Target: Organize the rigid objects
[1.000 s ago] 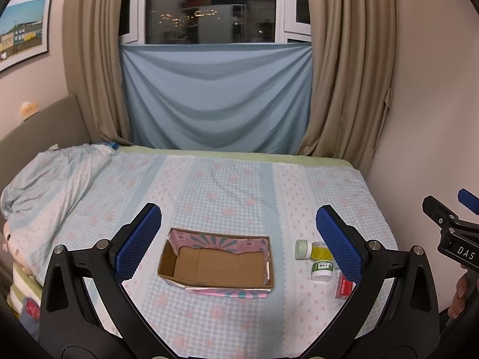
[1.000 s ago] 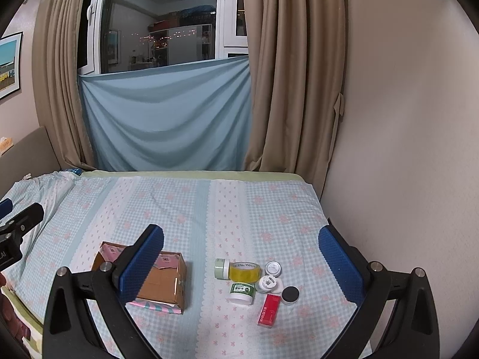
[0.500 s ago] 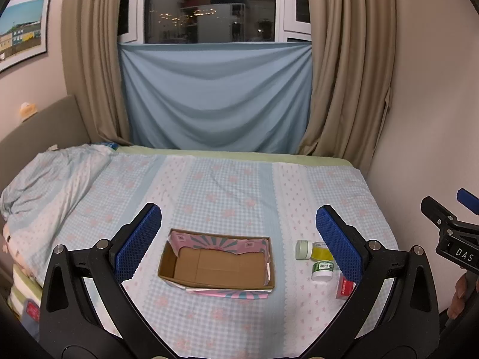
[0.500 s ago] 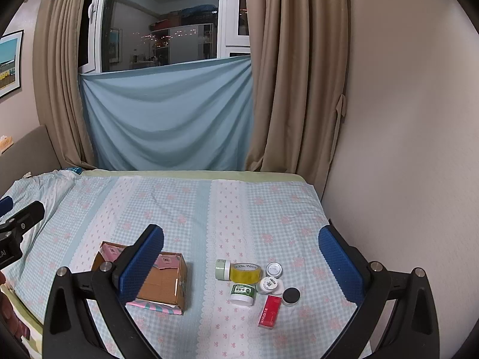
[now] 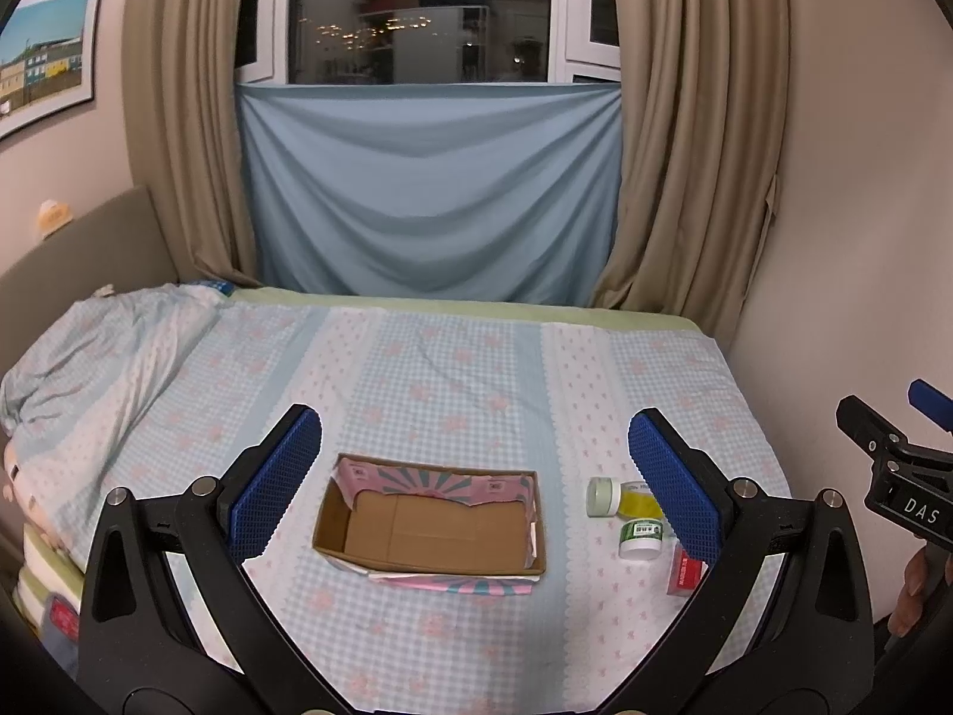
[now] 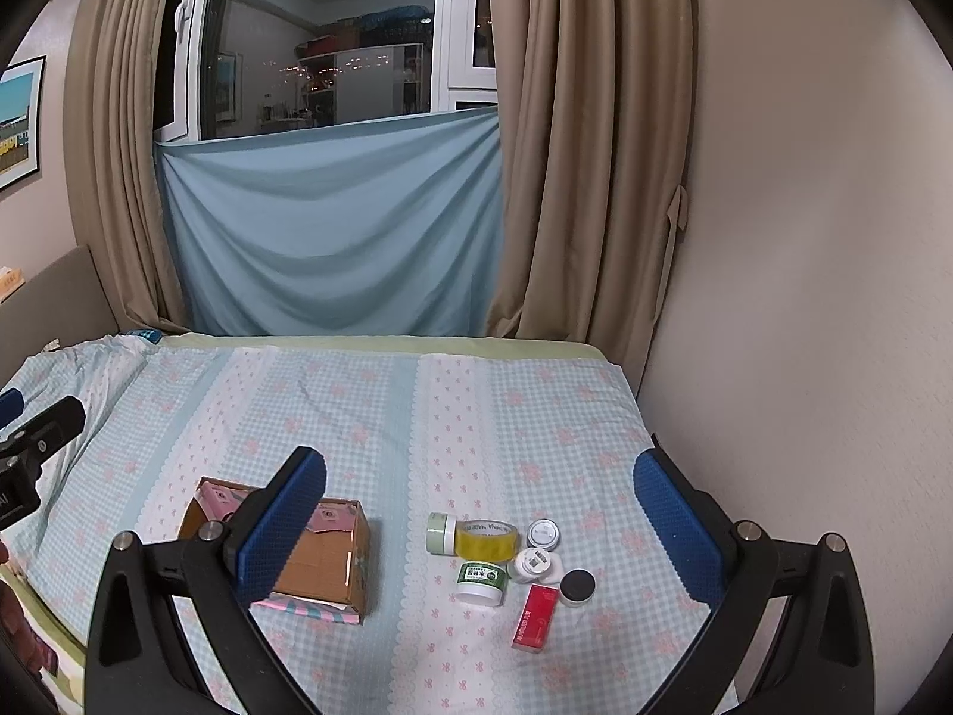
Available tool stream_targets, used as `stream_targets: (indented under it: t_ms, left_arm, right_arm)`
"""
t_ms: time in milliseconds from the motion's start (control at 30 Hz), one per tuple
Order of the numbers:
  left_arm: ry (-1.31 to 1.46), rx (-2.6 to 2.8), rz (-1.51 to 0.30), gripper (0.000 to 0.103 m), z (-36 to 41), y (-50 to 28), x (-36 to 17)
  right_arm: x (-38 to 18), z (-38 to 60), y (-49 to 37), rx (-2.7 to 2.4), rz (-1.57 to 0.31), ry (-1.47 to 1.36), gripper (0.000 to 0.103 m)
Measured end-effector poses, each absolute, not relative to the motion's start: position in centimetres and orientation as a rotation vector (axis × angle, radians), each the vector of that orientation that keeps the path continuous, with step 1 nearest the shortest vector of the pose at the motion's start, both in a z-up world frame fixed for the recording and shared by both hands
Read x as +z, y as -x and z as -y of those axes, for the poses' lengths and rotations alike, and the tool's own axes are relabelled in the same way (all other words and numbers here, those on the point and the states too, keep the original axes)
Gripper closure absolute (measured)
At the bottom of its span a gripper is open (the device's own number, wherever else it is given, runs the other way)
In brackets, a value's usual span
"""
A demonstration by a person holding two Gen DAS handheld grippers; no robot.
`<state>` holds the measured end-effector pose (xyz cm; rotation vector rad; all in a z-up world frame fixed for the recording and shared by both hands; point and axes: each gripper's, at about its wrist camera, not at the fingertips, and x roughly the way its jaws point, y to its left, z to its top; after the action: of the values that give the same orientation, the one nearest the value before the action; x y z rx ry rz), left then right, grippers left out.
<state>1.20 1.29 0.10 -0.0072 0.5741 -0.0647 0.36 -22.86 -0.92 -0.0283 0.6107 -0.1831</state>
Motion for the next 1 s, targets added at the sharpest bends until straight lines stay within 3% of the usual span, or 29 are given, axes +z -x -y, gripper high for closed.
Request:
stream_targets:
  t_ms: [1000]
  left_arm:
    - [0.02,-0.075,-0.607,0.001,-1.08,-2.0,-0.2]
  right_arm:
    - [-0.74,23.28,-0.77,-0.182,-0.628,0.016,0.0]
